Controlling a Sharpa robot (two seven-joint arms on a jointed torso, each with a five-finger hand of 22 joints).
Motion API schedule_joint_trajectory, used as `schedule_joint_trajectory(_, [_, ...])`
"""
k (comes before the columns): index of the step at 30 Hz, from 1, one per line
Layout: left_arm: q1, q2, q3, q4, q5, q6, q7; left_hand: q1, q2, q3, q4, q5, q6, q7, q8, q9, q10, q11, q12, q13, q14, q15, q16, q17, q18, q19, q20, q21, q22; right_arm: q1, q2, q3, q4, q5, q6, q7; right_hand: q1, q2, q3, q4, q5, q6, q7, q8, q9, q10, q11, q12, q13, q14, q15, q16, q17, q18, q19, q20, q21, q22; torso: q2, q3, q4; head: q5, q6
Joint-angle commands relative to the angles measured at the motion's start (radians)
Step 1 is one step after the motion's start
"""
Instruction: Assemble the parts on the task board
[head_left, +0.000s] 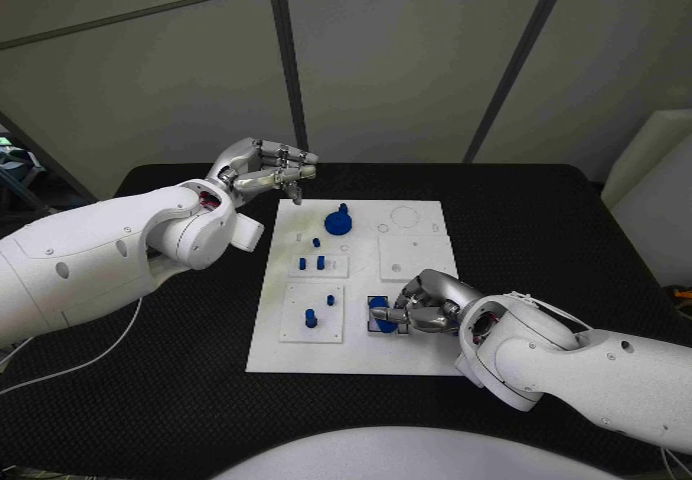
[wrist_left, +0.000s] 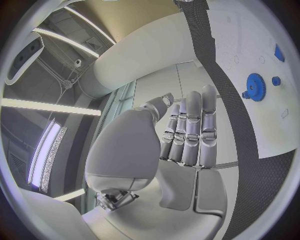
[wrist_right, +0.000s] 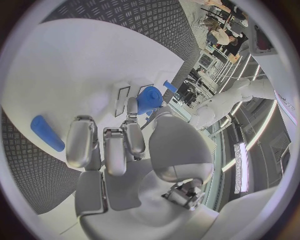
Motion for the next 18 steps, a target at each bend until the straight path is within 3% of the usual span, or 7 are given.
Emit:
schedule_joint_trajectory(1, [0.001,-0.001,0.000,0.002,0.002,0.010,0.009,-0.002,0.005,-0.005,-0.003,0.001,-0.006,-0.003,0.005,-0.001,-0.008,0.002,0.002,0.002,-0.006,-0.002,-0.001,-0.002,-0.004,-0.001,0.005,-0.006,-0.002,0.001,0.003,0.000,-0.001,-0.026,0.002,-0.006,-0.048,-0.026,0.006,0.003,-0.083,-0.013,0.002,0.008,0.016,-0.003,-0.002,-0.010,-0.001,0.084,-0.008,-0.001,0.169,-0.011,-0.004,-0.005,0.000,-0.003,0.000,-0.0001,-0.0004,0.000,0.000])
schedule_joint_trajectory(6, [0.001,-0.001,0.000,0.002,0.002,0.009,0.009,-0.002,0.005,-0.005,-0.003,0.001,-0.006,-0.003,0.005,-0.001,-0.008,0.002,0.002,0.002,-0.006,-0.002,-0.001,-0.002,-0.004,-0.001,0.005,-0.006,-0.002,0.001,0.004,0.000,-0.001,-0.034,-0.005,-0.002,-0.128,-0.080,0.047,0.005,-0.154,-0.029,0.006,0.008,0.037,-0.011,0.001,-0.029,-0.011,0.084,-0.006,-0.002,0.167,-0.010,-0.007,-0.003,-0.004,-0.007,0.000,0.0002,-0.0007,-0.001,0.000])
schedule_joint_trajectory(11, [0.001,-0.002,0.000,0.002,0.002,0.008,0.009,0.000,0.006,-0.005,-0.004,0.001,-0.006,-0.003,0.005,0.000,-0.009,0.002,0.003,0.002,-0.007,-0.002,-0.001,-0.002,-0.004,0.000,0.005,-0.007,-0.002,0.001,0.000,0.000,0.003,-0.044,-0.016,0.004,-0.141,-0.084,0.066,0.004,-0.156,-0.034,0.008,0.005,0.044,-0.013,0.002,-0.035,-0.013,0.084,-0.005,-0.003,0.167,-0.010,-0.008,-0.002,-0.006,-0.008,0.000,0.0003,-0.0012,0.000,0.000])
schedule_joint_trajectory(14, [0.001,-0.003,0.000,0.002,0.002,0.008,0.009,0.000,0.006,-0.005,-0.004,0.001,-0.006,-0.003,0.006,-0.001,-0.009,0.001,0.004,0.002,-0.007,-0.002,-0.001,-0.002,-0.003,0.000,0.005,-0.007,-0.002,0.001,-0.006,0.000,0.010,-0.052,-0.020,0.011,-0.122,-0.070,0.086,0.002,-0.115,-0.035,0.008,0.005,0.051,-0.011,0.003,-0.035,-0.010,0.084,-0.005,-0.003,0.167,-0.010,-0.007,-0.001,-0.005,-0.006,-0.001,0.0004,-0.0023,0.000,-0.001])
schedule_joint_trajectory(15, [0.001,-0.003,0.000,0.003,0.002,0.009,0.009,0.000,0.006,-0.005,-0.004,0.001,-0.006,-0.003,0.006,-0.001,-0.009,0.001,0.004,0.002,-0.007,-0.002,-0.001,-0.002,-0.003,0.000,0.005,-0.007,-0.002,0.001,-0.008,0.000,0.013,-0.056,-0.021,0.013,-0.101,-0.061,0.093,0.002,-0.081,-0.035,0.007,0.005,0.056,-0.009,0.003,-0.034,-0.008,0.084,-0.005,-0.003,0.168,-0.010,-0.006,-0.001,-0.005,-0.006,-0.001,0.0004,-0.0025,0.000,-0.002])
schedule_joint_trajectory(16, [0.001,-0.003,0.000,0.003,0.002,0.009,0.009,0.000,0.006,-0.005,-0.004,0.001,-0.006,-0.003,0.006,-0.001,-0.009,0.001,0.004,0.002,-0.007,-0.002,-0.001,-0.002,-0.003,0.000,0.005,-0.007,-0.002,0.001,-0.011,0.000,0.015,-0.061,-0.020,0.016,-0.060,-0.047,0.107,-0.017,-0.037,-0.034,0.006,0.005,0.059,-0.008,0.001,-0.034,-0.006,0.084,-0.006,-0.002,0.168,-0.010,-0.006,-0.002,-0.005,-0.006,0.000,0.0004,-0.0025,0.000,-0.002])
schedule_joint_trajectory(18, [0.001,-0.003,0.000,0.002,0.002,0.009,0.009,0.000,0.006,-0.005,-0.004,0.001,-0.006,-0.003,0.006,-0.001,-0.009,0.001,0.004,0.002,-0.007,-0.002,-0.001,-0.002,-0.003,0.000,0.005,-0.007,-0.002,0.001,-0.014,0.000,0.019,-0.068,-0.017,0.018,0.010,-0.043,0.118,-0.038,-0.003,-0.032,0.003,0.006,0.066,-0.006,-0.001,-0.033,-0.002,0.084,-0.007,-0.002,0.169,-0.010,-0.005,-0.003,-0.004,-0.004,0.000,0.0007,-0.0025,0.000,-0.002])
